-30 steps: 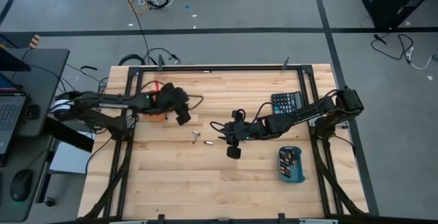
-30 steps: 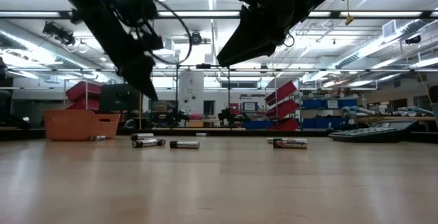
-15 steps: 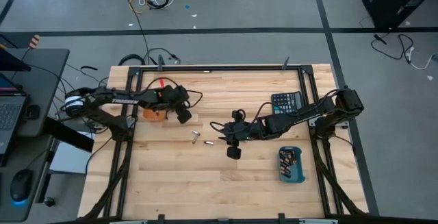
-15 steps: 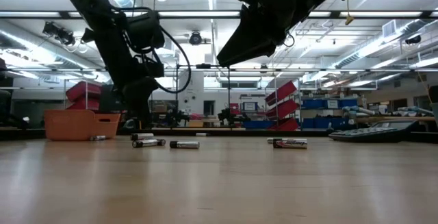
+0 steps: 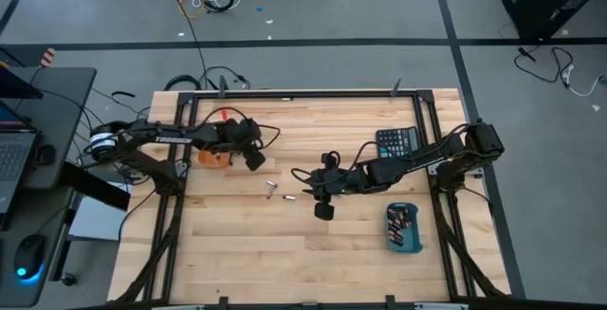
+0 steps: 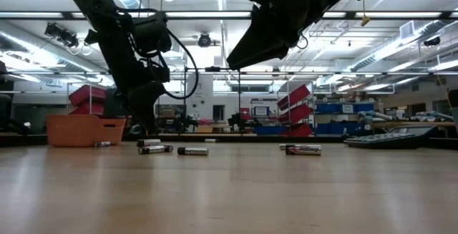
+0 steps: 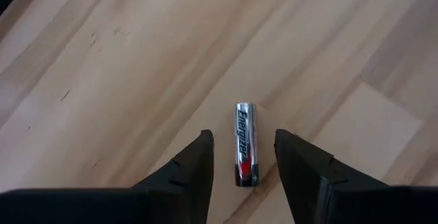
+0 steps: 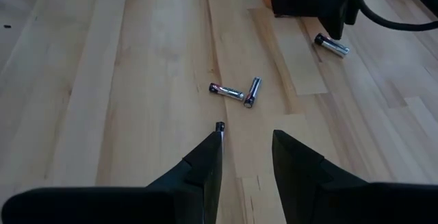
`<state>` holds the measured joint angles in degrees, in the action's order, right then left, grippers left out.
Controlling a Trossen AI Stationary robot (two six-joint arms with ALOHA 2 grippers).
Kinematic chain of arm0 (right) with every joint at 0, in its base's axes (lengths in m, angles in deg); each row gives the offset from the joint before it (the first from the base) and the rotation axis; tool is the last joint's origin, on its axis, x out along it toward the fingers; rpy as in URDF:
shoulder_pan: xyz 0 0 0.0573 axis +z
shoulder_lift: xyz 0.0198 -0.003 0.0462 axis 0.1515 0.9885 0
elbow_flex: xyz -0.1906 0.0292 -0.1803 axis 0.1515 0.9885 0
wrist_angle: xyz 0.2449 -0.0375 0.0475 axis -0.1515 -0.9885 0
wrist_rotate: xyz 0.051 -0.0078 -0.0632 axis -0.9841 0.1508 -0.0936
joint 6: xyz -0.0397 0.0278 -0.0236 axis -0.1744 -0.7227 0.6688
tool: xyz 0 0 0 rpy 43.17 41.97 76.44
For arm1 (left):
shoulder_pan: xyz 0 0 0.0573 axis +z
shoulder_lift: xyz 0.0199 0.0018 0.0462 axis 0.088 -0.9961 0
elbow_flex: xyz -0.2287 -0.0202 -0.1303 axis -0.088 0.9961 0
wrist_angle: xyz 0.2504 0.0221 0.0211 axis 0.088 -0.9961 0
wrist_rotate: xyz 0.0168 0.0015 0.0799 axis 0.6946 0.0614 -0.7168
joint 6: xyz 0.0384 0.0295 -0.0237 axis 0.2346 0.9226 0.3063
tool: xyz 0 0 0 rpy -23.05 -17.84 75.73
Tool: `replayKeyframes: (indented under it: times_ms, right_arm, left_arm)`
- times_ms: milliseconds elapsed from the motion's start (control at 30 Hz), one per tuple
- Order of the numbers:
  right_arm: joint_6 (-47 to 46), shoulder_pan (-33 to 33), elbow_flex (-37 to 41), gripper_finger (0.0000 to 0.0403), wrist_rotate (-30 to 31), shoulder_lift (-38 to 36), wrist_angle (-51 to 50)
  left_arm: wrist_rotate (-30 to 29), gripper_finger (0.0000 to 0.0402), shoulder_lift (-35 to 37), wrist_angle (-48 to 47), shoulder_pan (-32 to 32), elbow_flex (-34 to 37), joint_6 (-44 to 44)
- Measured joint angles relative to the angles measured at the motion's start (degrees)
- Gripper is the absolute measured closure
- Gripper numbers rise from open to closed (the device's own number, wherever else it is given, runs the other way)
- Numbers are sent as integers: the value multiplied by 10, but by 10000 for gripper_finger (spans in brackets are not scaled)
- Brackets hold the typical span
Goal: Sort batteries
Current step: Put the silver battery into the orange bin
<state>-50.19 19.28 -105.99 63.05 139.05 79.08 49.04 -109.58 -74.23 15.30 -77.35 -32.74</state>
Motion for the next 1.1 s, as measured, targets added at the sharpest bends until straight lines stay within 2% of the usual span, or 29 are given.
replayKeyframes:
  times_ms: [167, 800, 933, 1100]
  right_arm:
    - [0, 0, 0, 288, 0, 0, 0]
    - [-14, 0, 0, 288, 0, 0, 0]
    - [-14, 1, 0, 288, 0, 0, 0]
    - [-14, 2, 0, 288, 0, 0, 0]
  left_arm:
    - [2, 243, -20, 6, -1, 0, -71]
    - [-7, 246, -107, 32, -2, -3, -52]
    - [-7, 284, -109, 36, -5, -3, -51]
    - [-5, 374, -109, 38, -6, -3, -59]
